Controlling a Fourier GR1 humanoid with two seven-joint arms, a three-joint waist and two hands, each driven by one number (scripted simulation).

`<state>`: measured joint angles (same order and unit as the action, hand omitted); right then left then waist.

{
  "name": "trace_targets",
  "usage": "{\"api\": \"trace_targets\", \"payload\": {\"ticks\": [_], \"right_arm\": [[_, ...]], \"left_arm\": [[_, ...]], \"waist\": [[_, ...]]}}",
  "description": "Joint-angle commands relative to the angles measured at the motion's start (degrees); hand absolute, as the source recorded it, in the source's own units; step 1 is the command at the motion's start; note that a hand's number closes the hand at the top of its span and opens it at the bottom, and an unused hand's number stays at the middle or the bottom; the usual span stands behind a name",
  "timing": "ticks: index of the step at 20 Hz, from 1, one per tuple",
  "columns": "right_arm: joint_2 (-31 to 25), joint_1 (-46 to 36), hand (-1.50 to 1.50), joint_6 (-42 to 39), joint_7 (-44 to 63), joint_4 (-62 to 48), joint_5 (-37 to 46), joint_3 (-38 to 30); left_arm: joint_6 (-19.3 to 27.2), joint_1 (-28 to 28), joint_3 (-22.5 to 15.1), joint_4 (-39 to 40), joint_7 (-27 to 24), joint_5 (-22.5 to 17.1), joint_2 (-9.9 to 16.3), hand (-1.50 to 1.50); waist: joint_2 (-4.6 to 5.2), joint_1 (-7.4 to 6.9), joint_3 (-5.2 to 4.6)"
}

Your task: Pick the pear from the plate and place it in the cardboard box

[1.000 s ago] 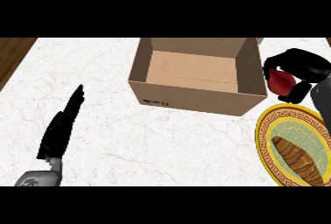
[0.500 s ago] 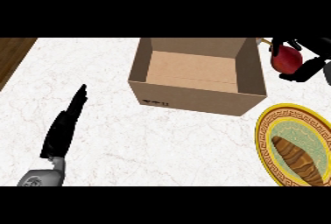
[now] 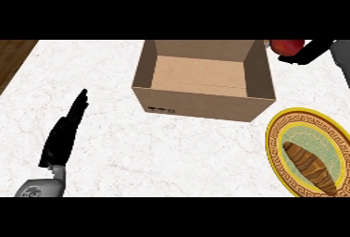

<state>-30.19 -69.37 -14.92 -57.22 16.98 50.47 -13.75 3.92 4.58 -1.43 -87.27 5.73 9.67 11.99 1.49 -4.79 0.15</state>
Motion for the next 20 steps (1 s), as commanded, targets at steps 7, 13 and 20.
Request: {"api": "trace_targets", "payload": {"ticks": [7,13,20], "right_arm": [[4.88,-10.19,1.5,-11.97,-2.05,-3.35,-3.38,0.92],[12.8,-12.39,1.5,-7.56,5.04,-4.8,-2.65,2.95],[19.7,-12.4,1.5,-5.07,9.27,-5.83,-0.71,5.9]], "left_arm": [[-0.5,-1.55,0.98,1.16,-1.19,-0.4,0.35,0.0],[0.39,-3.16,0.41,-0.68,-1.12,0.76,-0.15,0.0],[0.33,-5.0,0.65,-0.63,-3.27,0.52,-0.88,0.0]], "waist": [[-0.42,1.25,-0.15],[-0.58,1.34,-0.16],[-0.7,2.03,-0.18]]}}
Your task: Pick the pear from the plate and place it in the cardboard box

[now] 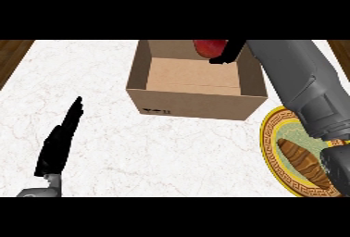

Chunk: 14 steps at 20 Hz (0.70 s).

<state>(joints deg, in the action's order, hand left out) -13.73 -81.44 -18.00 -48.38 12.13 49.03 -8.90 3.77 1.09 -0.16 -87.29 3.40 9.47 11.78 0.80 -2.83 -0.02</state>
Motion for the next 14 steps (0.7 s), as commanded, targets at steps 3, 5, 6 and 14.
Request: {"api": "trace_targets", "payload": {"ticks": [3,5,6,14], "right_arm": [[6.39,1.61,1.5,2.89,1.62,-1.8,2.24,2.35],[8.3,1.68,1.5,3.42,3.85,-2.58,3.72,3.78],[9.71,0.66,1.5,3.9,6.74,-2.45,3.21,3.19],[11.39,3.47,-1.5,4.87,7.77,-4.95,1.92,1.42]], "left_arm": [[-0.35,-0.04,1.67,0.09,-0.11,-0.39,0.99,0.0],[0.41,1.87,0.18,0.76,1.32,0.86,-0.37,0.0],[-0.2,1.71,-0.13,-2.51,4.11,0.92,0.35,0.0],[-2.57,1.07,1.92,0.37,-1.48,-1.12,1.6,0.0]], "waist": [[0.27,-0.33,0.0],[0.26,0.03,-0.01],[0.04,0.03,0.01],[0.75,-1.08,-0.02]]}}
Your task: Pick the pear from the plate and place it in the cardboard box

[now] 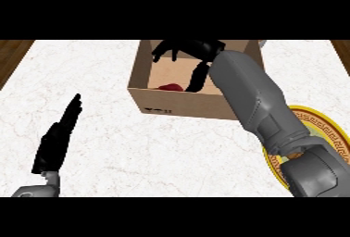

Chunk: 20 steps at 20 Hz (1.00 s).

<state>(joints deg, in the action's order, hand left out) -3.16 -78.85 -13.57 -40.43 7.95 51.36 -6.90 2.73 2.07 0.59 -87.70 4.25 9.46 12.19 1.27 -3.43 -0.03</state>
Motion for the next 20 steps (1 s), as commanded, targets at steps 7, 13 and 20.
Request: {"api": "trace_targets", "payload": {"ticks": [7,13,20], "right_arm": [[0.98,0.04,-1.5,-1.31,3.55,-0.13,-13.34,-13.53],[-4.2,-1.99,-1.5,-8.91,7.66,-2.0,-21.78,-21.98],[-15.68,-1.39,-1.5,-10.08,12.86,-1.99,-26.15,-26.94]], "left_arm": [[-0.81,0.82,0.49,0.51,0.06,-0.46,0.12,0.0],[0.74,0.61,-2.05,0.41,-0.47,1.4,-2.38,0.0],[0.15,0.93,-1.55,-0.22,-0.3,1.06,-1.72,0.0]], "waist": [[0.26,-0.36,0.04],[0.82,-1.05,0.03],[1.98,-2.55,0.04]]}}
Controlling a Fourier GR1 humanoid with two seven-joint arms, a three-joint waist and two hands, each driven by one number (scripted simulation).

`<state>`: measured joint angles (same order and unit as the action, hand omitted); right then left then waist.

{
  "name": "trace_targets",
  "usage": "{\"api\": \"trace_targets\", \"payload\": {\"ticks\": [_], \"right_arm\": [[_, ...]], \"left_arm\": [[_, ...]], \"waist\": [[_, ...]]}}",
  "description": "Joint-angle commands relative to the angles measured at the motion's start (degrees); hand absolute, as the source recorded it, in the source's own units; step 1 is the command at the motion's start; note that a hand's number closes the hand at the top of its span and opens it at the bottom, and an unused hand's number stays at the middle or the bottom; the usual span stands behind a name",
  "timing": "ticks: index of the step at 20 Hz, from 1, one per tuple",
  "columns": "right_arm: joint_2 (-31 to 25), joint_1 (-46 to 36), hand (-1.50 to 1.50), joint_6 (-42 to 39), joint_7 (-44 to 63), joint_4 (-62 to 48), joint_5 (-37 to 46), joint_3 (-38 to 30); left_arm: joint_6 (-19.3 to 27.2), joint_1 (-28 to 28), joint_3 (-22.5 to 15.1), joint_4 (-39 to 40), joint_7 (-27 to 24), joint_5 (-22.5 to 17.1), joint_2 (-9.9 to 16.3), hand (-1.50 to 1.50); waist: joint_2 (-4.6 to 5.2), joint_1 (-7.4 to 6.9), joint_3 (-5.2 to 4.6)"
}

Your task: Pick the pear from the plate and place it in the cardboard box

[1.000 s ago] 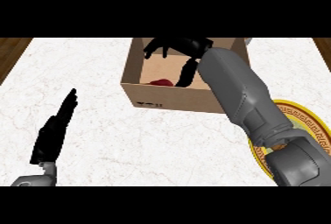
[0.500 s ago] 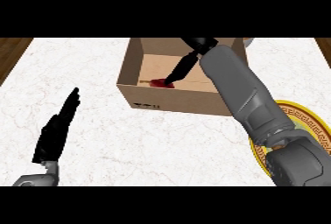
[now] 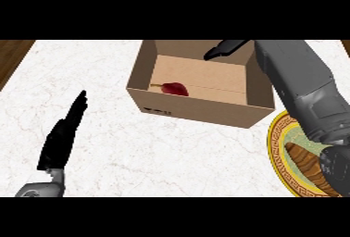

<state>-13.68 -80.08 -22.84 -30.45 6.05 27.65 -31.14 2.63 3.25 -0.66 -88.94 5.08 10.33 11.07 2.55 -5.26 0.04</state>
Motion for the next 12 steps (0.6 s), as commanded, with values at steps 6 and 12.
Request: {"api": "trace_targets", "payload": {"ticks": [6,12], "right_arm": [[-12.75,3.05,-1.5,-5.25,2.65,0.02,-4.92,-5.44],[-18.77,2.59,-1.5,-10.61,3.0,1.01,-4.38,-5.01]], "left_arm": [[-0.32,1.9,-0.58,0.33,0.66,0.27,-0.33,0.0],[-0.48,2.3,-1.98,-0.99,0.48,1.06,-0.65,0.0]], "waist": [[1.49,-1.5,0.19],[2.02,-3.22,0.3]]}}
